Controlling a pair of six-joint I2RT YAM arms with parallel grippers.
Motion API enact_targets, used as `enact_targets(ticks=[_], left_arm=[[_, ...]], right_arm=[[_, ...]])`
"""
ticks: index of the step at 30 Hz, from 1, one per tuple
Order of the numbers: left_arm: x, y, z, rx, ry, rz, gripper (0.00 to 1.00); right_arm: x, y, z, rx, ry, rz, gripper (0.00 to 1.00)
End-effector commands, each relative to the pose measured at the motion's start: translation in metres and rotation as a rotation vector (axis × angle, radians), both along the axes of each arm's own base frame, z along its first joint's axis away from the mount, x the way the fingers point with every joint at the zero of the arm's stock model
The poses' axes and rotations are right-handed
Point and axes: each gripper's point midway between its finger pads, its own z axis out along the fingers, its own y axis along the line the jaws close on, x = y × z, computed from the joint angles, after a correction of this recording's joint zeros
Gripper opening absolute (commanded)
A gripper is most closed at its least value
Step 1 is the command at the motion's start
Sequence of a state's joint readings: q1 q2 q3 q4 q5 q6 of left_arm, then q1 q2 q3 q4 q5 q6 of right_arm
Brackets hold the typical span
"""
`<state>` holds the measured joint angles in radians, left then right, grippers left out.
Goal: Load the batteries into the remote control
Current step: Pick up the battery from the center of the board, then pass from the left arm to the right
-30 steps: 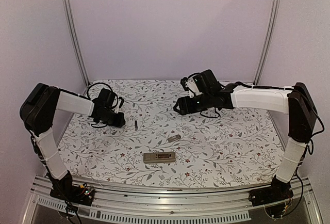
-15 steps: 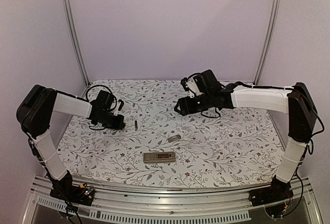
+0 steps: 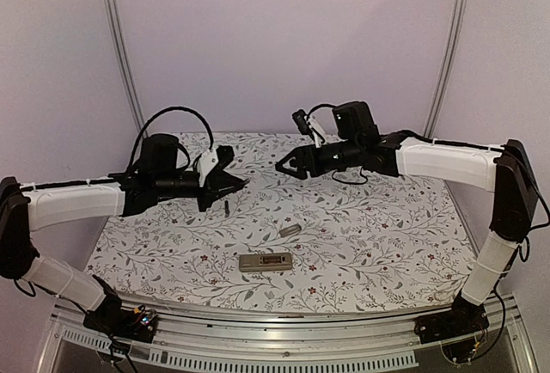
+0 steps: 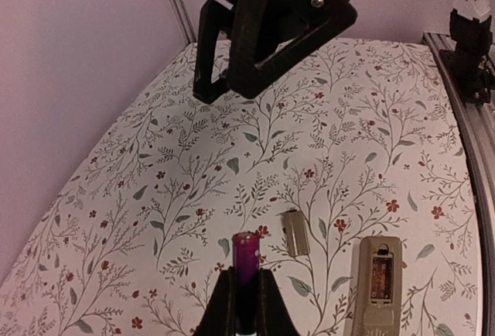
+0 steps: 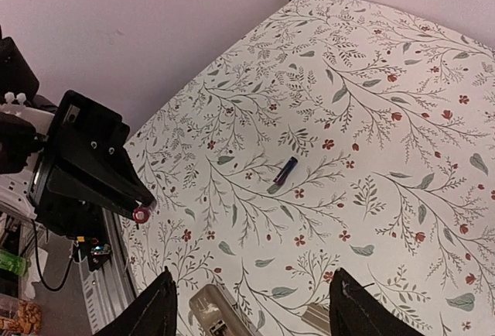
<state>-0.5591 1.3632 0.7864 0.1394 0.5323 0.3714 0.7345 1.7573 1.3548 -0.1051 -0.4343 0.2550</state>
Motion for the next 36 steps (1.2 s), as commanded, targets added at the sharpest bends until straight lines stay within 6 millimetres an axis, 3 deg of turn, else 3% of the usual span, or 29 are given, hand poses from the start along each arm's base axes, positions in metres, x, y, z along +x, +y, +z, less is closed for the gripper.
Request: enact_targets(ticks=[1, 7, 11, 24, 36], left_arm=[[-0.002, -0.016, 0.025, -0.015, -0.297, -0.067, 0.0], [-0.009, -0.026, 0.027, -0.003, -0.348, -0.09, 0.0], [-0.015, -0.03, 0.026, 0.001, -0.343, -0.104, 0.0], [-0.023, -0.033, 0.018, 0.016, -0.331, -0.126, 0.0], [-0.022, -0.033, 0.014, 0.021, -0.326, -0.124, 0.0]], right_arm=[[-0.022, 0.021, 0.023, 0.167, 0.074, 0.102, 0.64], [-0.054, 0.048, 0.011, 0.185, 0.111, 0.201, 0.6], [-0.053, 0.054, 0.0, 0.164, 0.132, 0.203, 0.56], [-0.053, 0.069, 0.006, 0.199, 0.111, 0.247, 0.37], [-0.055, 0.069, 0.002, 0.194, 0.118, 0.261, 0.04]])
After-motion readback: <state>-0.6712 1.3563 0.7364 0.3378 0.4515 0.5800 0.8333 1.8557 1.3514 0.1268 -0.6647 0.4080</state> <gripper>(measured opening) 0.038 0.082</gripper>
